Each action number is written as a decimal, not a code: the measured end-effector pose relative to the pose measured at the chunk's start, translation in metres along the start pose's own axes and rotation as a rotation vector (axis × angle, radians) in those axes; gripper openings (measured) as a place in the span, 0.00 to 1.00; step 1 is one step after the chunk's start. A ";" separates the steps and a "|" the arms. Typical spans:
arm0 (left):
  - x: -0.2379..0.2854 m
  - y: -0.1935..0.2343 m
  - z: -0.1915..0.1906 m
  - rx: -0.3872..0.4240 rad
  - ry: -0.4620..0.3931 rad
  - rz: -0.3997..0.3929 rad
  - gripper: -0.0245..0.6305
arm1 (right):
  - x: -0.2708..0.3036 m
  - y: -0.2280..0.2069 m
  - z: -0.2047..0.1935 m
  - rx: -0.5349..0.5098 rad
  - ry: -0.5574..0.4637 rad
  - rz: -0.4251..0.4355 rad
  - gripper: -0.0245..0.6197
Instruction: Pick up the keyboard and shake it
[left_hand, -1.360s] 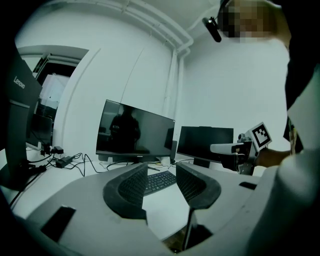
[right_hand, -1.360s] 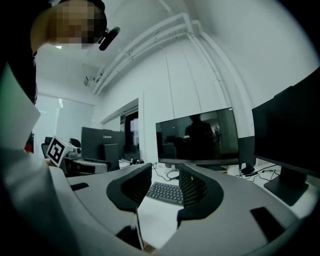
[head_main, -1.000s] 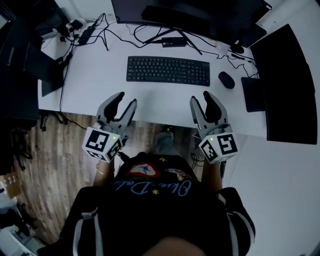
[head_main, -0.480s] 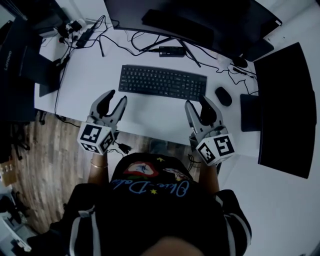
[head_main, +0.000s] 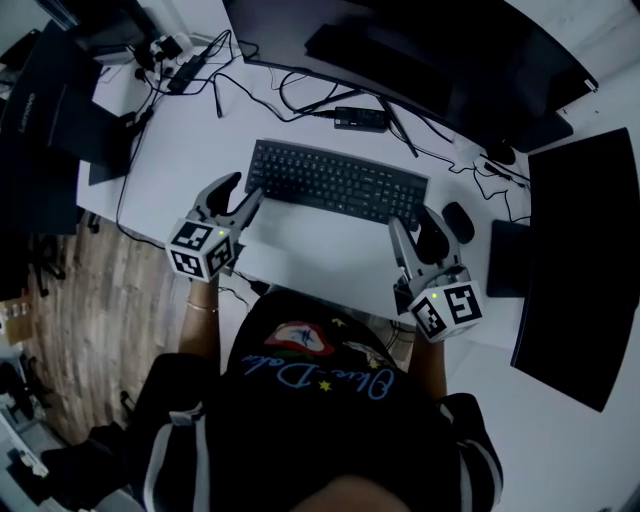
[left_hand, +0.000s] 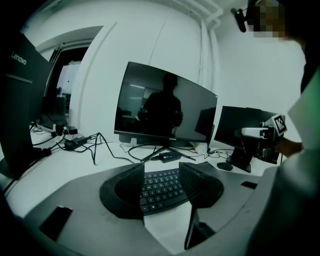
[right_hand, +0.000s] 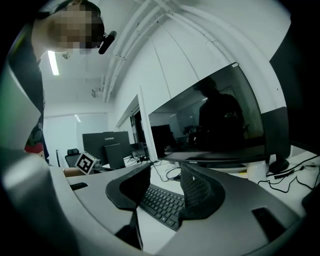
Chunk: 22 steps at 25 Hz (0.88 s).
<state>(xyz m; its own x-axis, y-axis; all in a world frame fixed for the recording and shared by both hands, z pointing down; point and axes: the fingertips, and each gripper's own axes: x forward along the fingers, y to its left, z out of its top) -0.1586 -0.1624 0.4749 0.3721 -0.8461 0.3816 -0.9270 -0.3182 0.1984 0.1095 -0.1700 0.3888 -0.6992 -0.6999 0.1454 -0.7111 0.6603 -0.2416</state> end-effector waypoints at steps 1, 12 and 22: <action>0.006 0.005 -0.002 -0.011 0.009 -0.005 0.34 | 0.000 -0.002 -0.001 0.005 0.006 -0.004 0.28; 0.070 0.075 -0.044 -0.120 0.164 -0.089 0.39 | -0.003 -0.023 0.008 0.031 0.022 -0.144 0.28; 0.109 0.101 -0.071 -0.200 0.309 -0.163 0.41 | -0.025 -0.028 -0.001 0.091 0.013 -0.272 0.28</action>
<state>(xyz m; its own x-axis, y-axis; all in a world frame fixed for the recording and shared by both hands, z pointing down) -0.2081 -0.2560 0.6006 0.5385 -0.6134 0.5777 -0.8385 -0.3229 0.4389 0.1464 -0.1706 0.3931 -0.4848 -0.8442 0.2288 -0.8637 0.4209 -0.2772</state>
